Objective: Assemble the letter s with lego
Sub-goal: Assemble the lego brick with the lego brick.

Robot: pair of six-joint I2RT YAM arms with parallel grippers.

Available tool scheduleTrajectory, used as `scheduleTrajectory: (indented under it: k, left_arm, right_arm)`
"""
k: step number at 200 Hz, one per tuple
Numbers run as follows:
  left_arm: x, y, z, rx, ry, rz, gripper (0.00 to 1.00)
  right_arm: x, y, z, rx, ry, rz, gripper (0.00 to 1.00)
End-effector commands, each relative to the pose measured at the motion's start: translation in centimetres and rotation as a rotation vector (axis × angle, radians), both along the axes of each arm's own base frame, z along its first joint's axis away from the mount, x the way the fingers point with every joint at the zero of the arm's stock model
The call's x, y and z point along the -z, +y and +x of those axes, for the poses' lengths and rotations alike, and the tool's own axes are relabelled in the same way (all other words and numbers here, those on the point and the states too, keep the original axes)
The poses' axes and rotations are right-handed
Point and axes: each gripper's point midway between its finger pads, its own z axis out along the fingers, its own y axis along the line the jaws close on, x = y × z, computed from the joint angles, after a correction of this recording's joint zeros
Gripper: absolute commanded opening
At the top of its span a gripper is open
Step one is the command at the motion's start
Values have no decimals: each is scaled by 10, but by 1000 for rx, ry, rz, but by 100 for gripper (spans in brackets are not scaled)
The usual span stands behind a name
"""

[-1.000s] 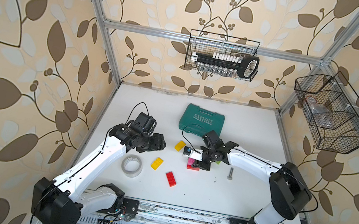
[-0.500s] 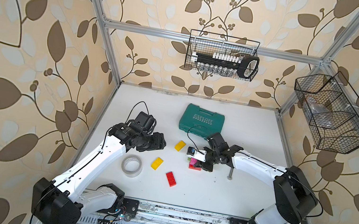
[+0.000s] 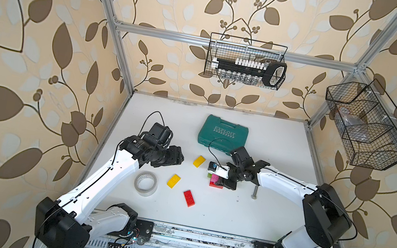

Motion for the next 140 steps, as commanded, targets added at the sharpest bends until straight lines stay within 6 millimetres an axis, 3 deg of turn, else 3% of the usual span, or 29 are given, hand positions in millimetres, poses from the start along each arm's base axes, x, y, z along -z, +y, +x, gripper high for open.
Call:
scheduleTrajectory:
  k: [1,78,140]
  left_arm:
    - [-12,1,2,-1,-29,-13,72]
    - [-15,1,3,-1,-33,-12,73]
    - [-20,1,3,2,-40,-14,73]
  right_arm:
    - [-8,-1,1,19,11,11,43]
    - [-21,0,5,36,-4,41,54]
    - [-82,-11,8,144,-85,147,62]
